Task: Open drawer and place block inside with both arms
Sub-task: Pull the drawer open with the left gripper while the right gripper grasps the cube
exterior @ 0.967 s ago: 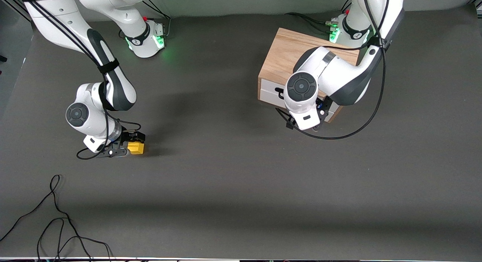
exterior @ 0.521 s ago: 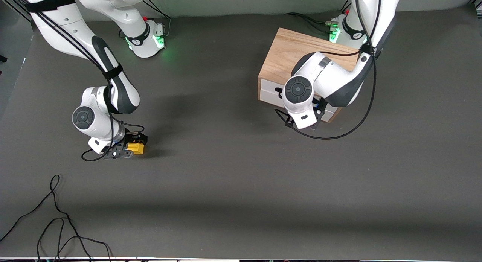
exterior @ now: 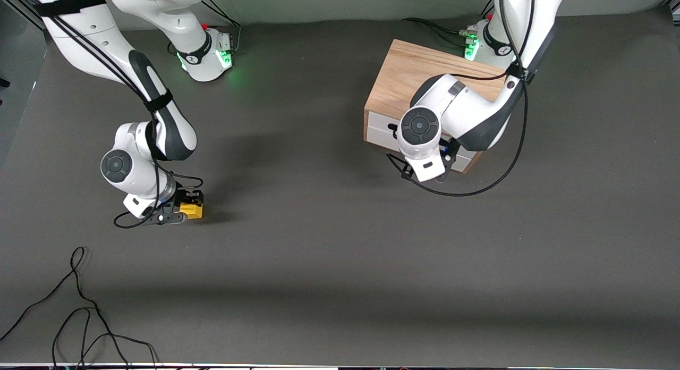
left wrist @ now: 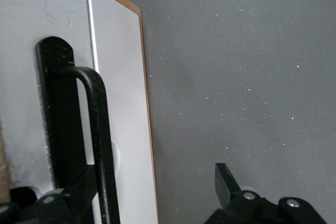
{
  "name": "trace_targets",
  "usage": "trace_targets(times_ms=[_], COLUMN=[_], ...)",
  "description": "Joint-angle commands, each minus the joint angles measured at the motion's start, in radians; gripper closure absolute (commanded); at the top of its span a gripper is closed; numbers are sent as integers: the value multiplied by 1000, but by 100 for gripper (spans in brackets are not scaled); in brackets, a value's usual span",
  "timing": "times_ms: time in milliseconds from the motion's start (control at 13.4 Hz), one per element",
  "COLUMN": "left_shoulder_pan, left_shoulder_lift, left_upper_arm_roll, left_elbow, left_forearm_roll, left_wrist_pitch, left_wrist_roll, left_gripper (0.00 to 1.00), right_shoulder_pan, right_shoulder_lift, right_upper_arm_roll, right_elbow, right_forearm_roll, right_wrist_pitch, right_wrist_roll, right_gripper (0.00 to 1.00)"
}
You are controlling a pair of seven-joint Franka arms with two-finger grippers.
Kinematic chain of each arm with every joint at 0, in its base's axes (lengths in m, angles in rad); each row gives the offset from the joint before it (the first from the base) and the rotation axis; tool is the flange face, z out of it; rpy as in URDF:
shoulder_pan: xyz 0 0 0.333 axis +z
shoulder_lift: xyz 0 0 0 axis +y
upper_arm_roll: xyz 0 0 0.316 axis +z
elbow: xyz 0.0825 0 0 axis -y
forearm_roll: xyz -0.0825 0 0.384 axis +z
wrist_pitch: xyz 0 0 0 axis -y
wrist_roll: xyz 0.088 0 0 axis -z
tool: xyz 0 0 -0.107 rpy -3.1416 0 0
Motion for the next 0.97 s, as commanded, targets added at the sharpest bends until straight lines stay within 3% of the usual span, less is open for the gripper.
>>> trace_targets(times_ms=[0,223,595,893], left_shoulder_pan=[-3,-3,-3,-3], left_shoulder_lift=[1,38,69,147], left_upper_arm_roll=[2,2,2,3], left_elbow=[10,46,88,187], left_forearm_roll=[20,35,41,66], left_wrist_pitch=[26,35,102,107], left_wrist_roll=[-10,-10,-10,-10], left_gripper=[0,0,0,0], right_shoulder_pan=[8,8,6,4], right_shoulder_lift=[-104,-193,-282,-332], right_upper_arm_roll=[-3,-3,-20,-31], right_elbow=[-3,15,147,343], right_forearm_roll=[-3,-3,-1,43], right_wrist_pitch=[-68,-129,-397,-687], right_wrist_roll=[19,19,19,18], right_gripper=[100,100,100,100])
